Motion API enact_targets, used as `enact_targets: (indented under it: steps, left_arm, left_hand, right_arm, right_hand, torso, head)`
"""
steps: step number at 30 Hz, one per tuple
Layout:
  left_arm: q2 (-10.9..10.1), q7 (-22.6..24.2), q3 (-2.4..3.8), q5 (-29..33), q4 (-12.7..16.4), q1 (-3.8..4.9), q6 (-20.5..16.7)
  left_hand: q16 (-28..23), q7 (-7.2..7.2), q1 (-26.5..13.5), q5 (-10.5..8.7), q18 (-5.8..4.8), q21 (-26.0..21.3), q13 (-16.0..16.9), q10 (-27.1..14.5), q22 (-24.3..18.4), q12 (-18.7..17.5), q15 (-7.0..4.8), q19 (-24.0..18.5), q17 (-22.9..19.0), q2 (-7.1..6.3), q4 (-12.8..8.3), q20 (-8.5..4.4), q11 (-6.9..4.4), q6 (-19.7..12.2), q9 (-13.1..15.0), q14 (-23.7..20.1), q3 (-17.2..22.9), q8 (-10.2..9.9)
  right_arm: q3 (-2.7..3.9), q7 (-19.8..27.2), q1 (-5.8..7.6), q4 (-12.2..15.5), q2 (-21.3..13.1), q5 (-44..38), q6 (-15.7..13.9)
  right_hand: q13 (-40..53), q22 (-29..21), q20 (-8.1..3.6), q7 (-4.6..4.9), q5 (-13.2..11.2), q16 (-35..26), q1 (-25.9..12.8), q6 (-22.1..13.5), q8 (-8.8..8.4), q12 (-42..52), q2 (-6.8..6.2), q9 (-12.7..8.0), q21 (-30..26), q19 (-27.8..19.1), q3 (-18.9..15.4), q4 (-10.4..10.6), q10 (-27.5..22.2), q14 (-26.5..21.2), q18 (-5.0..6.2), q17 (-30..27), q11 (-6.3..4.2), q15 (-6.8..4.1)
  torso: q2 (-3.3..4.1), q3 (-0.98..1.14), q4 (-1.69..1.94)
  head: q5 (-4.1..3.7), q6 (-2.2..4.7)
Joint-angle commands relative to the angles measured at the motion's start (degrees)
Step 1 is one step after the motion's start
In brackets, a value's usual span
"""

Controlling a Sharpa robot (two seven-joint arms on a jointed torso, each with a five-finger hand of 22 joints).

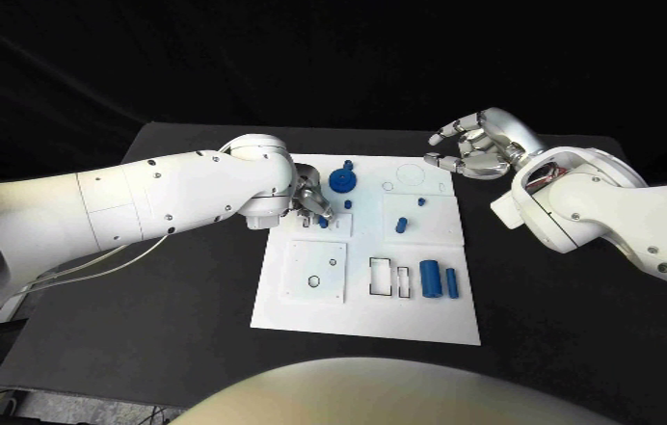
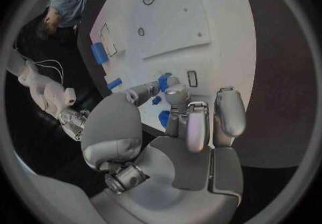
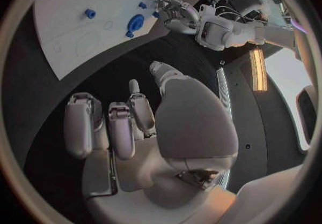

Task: Assemble the parts on the task board

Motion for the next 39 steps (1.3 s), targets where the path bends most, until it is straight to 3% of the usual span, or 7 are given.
enact_targets:
  steps: [1, 10, 18, 33, 37, 39]
  left_arm:
    - [0.2, -0.5, -0.24, 0.0, 0.0, -0.24, 2.5]
    - [0.2, -0.5, -0.26, -0.2, 0.0, -0.25, 3.0]
    - [0.2, -0.6, -0.27, -0.2, -0.1, -0.25, 3.1]
    - [0.0, -0.5, -0.25, -0.5, 0.2, -0.26, 2.0]
    - [-0.5, -0.4, 0.05, 0.0, 0.9, -0.27, 0.8]
    - [-1.2, -0.3, 0.57, 1.1, 1.7, -0.27, -0.2]
  left_hand:
    - [0.2, -0.14, -0.6, -0.59, -1.02, -0.2, 0.2, 0.5, 4.1, 0.3, -0.39, 0.5, 15.1, 0.02, 0.3, -0.08, 0.08, 0.5, -0.1, 6.0, -0.4, -0.2]
    - [0.2, -0.16, -0.4, -2.98, -1.06, -0.2, 0.3, 0.7, 4.3, 0.6, -0.40, 0.7, 15.1, 0.05, 1.4, -0.02, 0.07, 0.6, -0.2, 6.0, -2.1, -0.2]
    - [0.2, -0.17, 0.6, -7.05, -1.13, -0.1, 0.5, 1.0, 4.8, 0.9, -0.42, 1.1, 15.1, 0.26, 3.9, 0.09, 0.07, 1.0, -0.4, 6.0, -5.5, -0.1]
    - [0.2, -0.19, 1.9, -7.72, -1.19, -0.1, 0.6, 1.2, 5.2, 1.1, -0.53, 1.3, 15.1, 0.19, 7.6, -0.01, 0.04, 1.3, -0.4, 6.0, -10.1, 0.0]
    - [0.2, -0.22, 2.7, -7.71, -1.19, -0.2, 0.5, 1.1, 5.3, 1.0, -0.53, 1.3, 15.1, 0.11, 8.2, -0.07, -0.01, 1.0, -0.4, 6.0, -10.6, -0.1]
    - [0.2, -0.16, 3.2, -7.71, -1.19, -0.2, 0.3, 1.0, 5.3, 0.7, -0.48, 1.3, 15.1, 0.01, 8.5, -0.11, 0.00, 0.6, -0.5, 6.0, -10.8, -0.4]
  right_arm:
    - [0.00, 0.3, -0.03, 0.1, 0.0, -0.2, 0.6]
    - [0.00, 0.3, -0.03, 0.0, 0.0, -0.2, 0.6]
    - [0.00, 0.3, -0.04, 0.0, 0.0, -0.2, 0.6]
    - [0.00, 0.4, -0.04, -0.1, 0.0, -0.2, 0.6]
    - [0.00, 0.4, -0.06, -0.2, 0.0, -0.2, 0.6]
    - [0.00, 0.4, -0.09, -0.3, -0.1, -0.2, 0.6]
  right_hand:
    - [-0.1, 9.0, -0.05, -0.08, -0.2, 0.0, -0.7, -0.1, 0.30, -0.4, 0.02, 0.0, -0.3, -0.4, -0.1, 0.3, -0.4, 5.7, 0.51, 14.1, 0.09, 0.06]
    - [-0.1, 9.0, -0.05, -0.09, -0.4, -0.1, -0.9, -0.1, 0.33, -0.4, -0.05, 0.1, -0.3, -0.4, -0.1, 0.4, -0.4, 5.7, 0.52, 14.1, 0.08, 0.05]
    - [-0.1, 9.0, -0.05, -0.10, -0.6, -0.1, -1.3, -0.2, 0.37, -0.4, -0.07, 0.1, -0.4, -0.5, -0.3, 0.6, -0.4, 5.7, 0.54, 14.0, 0.08, 0.05]
    - [-0.1, 9.0, -0.05, -0.11, -0.6, -0.1, -1.6, -0.2, 0.40, -0.4, -0.09, 0.2, -0.5, -0.5, -0.4, 0.7, -0.4, 5.7, 0.55, 14.0, 0.08, 0.05]
    - [-0.1, 8.9, -0.05, -0.11, -0.6, -0.1, -1.7, -0.2, 0.41, -0.4, -0.11, 0.2, -0.5, -0.5, -0.4, 0.8, -0.4, 5.7, 0.56, 13.9, 0.07, 0.04]
    - [-0.1, 8.9, -0.05, -0.11, -0.6, -0.1, -1.7, -0.2, 0.41, -0.4, -0.11, 0.2, -0.5, -0.5, -0.4, 0.8, -0.4, 5.7, 0.56, 13.9, 0.07, 0.04]
  torso:
    - [-0.02, -0.02, 0.02]
    - [-0.03, 0.00, -0.02]
    - [-0.02, 0.01, 0.02]
    - [-0.01, -0.02, 0.01]
    - [-0.03, -0.05, 0.02]
    - [-0.06, -0.05, 0.04]
  head:
    - [0.04, 0.01]
    - [0.05, 0.01]
    - [0.03, 0.01]
    - [0.14, 0.01]
    - [0.07, 0.01]
    - [0.05, 0.01]
